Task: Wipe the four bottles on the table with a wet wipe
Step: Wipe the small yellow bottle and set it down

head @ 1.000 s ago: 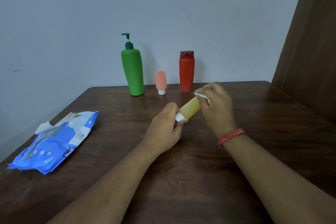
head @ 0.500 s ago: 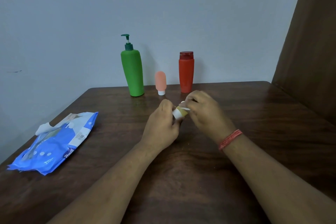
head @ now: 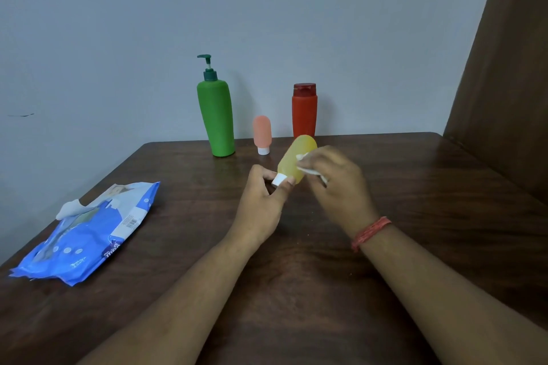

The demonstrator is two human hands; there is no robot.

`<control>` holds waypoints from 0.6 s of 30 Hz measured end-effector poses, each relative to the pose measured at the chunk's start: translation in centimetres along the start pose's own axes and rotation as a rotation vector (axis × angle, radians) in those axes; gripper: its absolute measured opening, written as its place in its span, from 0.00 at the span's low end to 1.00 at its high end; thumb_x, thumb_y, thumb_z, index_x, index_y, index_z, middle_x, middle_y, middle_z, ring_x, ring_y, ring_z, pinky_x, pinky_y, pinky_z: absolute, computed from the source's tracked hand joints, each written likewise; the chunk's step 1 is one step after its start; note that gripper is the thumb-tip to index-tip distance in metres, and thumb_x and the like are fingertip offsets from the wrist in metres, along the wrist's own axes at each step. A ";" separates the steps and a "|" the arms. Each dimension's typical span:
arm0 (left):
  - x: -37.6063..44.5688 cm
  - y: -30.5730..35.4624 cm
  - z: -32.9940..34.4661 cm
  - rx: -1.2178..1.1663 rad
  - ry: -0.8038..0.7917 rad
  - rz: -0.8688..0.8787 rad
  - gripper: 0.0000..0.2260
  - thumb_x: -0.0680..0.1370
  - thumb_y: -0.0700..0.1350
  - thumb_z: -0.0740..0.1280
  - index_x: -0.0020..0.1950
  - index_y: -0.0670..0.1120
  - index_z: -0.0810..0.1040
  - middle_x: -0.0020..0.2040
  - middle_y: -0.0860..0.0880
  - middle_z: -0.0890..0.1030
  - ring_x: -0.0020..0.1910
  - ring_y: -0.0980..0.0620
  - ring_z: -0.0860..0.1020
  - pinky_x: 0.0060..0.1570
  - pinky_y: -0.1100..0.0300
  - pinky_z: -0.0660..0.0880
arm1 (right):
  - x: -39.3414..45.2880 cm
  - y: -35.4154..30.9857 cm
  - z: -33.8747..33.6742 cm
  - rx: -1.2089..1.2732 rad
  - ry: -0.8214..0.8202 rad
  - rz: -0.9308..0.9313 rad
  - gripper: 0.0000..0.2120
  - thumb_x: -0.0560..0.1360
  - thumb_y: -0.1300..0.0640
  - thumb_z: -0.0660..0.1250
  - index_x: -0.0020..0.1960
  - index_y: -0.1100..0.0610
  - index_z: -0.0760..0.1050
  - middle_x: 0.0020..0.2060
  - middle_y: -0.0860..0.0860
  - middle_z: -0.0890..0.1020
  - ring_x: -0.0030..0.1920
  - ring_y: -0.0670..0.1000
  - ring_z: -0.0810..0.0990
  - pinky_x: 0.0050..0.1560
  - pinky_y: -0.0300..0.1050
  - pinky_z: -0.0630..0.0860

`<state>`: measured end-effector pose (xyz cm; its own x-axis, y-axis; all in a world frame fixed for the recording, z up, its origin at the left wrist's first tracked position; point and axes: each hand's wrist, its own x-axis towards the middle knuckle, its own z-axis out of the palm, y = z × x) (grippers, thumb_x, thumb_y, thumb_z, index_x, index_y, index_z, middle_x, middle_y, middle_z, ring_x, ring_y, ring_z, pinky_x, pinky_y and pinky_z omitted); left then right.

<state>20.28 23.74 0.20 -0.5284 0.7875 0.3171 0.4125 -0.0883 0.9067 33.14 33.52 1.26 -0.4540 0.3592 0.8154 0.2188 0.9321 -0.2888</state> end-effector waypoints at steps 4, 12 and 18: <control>0.0 0.0 -0.5 -0.076 -0.003 -0.025 0.11 0.80 0.52 0.69 0.52 0.47 0.72 0.47 0.44 0.80 0.45 0.45 0.80 0.52 0.43 0.79 | -0.1 -0.1 0.2 -0.031 -0.100 -0.094 0.10 0.72 0.68 0.73 0.52 0.60 0.84 0.49 0.54 0.83 0.51 0.52 0.80 0.54 0.43 0.77; -0.4 0.1 0.3 -0.093 -0.180 -0.005 0.09 0.81 0.48 0.68 0.52 0.45 0.71 0.46 0.43 0.80 0.37 0.59 0.79 0.43 0.66 0.76 | 0.6 1.7 -2.0 -0.081 0.180 0.134 0.09 0.75 0.69 0.70 0.53 0.61 0.83 0.50 0.55 0.82 0.51 0.54 0.80 0.52 0.49 0.79; 0.4 -0.5 -0.2 -0.449 -0.024 -0.102 0.07 0.81 0.45 0.67 0.50 0.43 0.71 0.43 0.46 0.81 0.37 0.53 0.79 0.48 0.51 0.76 | -0.2 -0.5 0.4 0.069 0.003 0.059 0.08 0.73 0.68 0.72 0.51 0.60 0.82 0.50 0.53 0.81 0.50 0.47 0.79 0.52 0.28 0.71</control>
<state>19.70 23.95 -0.06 -0.5301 0.8193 0.2187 -0.0058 -0.2613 0.9652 32.76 32.97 0.99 -0.4392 0.4131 0.7978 0.1852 0.9106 -0.3696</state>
